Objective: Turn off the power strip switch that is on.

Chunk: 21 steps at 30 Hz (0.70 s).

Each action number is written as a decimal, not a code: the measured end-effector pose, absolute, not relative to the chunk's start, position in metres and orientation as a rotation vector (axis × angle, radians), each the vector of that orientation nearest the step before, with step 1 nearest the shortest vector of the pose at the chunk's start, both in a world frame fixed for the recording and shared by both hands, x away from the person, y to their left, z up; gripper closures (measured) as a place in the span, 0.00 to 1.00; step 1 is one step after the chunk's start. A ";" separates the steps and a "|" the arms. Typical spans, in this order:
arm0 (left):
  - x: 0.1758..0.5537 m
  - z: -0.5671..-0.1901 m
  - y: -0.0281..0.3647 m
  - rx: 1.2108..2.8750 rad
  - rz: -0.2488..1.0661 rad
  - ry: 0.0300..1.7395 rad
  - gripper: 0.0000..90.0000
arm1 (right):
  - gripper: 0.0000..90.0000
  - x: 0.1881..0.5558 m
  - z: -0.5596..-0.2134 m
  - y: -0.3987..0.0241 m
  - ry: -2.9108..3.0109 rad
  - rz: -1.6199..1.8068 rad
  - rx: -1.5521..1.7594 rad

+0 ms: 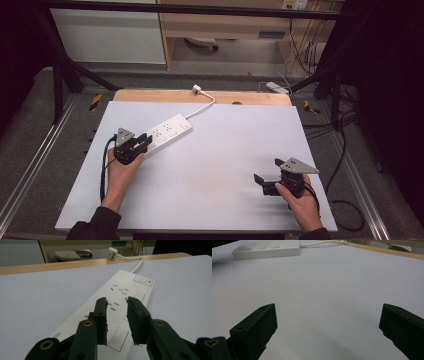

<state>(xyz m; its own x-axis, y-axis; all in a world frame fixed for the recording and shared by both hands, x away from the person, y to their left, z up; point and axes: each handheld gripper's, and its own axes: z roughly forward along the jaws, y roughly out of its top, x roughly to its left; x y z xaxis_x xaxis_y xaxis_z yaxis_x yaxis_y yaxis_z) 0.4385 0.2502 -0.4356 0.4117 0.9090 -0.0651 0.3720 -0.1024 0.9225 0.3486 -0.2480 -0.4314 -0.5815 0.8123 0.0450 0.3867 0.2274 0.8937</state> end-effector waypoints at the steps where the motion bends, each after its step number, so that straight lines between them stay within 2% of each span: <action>1: 0.439 -0.435 0.250 1.670 0.687 1.130 0.72 | 0.02 0.349 -0.431 -0.248 2.074 1.315 1.102; 12: 0.438 -0.429 0.247 1.614 0.691 1.104 0.49 | 0.02 0.349 -0.432 -0.248 2.075 1.315 1.103; 21: 0.438 -0.427 0.243 1.597 0.701 1.088 0.25 | 0.02 0.349 -0.432 -0.247 2.080 1.316 1.100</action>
